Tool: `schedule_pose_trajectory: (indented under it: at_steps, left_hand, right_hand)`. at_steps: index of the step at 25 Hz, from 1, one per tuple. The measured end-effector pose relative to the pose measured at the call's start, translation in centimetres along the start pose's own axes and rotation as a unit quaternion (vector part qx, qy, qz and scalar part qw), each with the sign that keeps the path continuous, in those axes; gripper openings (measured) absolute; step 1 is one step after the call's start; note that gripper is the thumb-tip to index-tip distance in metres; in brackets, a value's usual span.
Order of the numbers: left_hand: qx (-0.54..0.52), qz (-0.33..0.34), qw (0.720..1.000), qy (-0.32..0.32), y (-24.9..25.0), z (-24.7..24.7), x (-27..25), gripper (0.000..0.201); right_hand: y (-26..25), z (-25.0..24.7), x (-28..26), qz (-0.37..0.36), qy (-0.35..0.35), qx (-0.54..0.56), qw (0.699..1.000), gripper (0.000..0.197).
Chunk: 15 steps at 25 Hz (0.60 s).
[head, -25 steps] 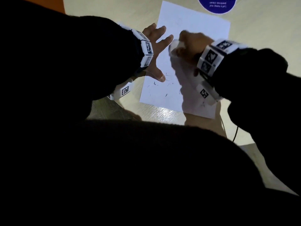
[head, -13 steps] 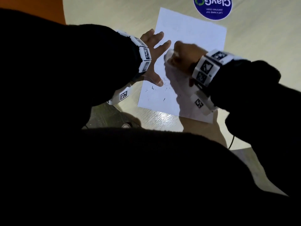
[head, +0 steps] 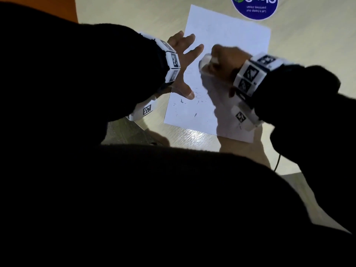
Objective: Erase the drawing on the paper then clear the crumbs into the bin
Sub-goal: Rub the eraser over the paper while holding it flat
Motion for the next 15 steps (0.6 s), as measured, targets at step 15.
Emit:
schedule_pose_trajectory:
  at_steps: [15]
  left_hand:
    - [0.003,-0.010,1.000,-0.007,-0.2,-0.1,0.2,0.146]
  right_hand:
    - [0.0,1.9,-1.0,-0.024,-0.025,-0.021,0.999,0.035]
Point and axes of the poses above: each hand's wrist, its own x-axis towards the middle knuckle, its own z-axis out of the palm, y = z × x, the point moved 4 cm from there along x, towards the middle knuckle, and after that the axes turned 15 degrees about -y, right-handed, at the moved point
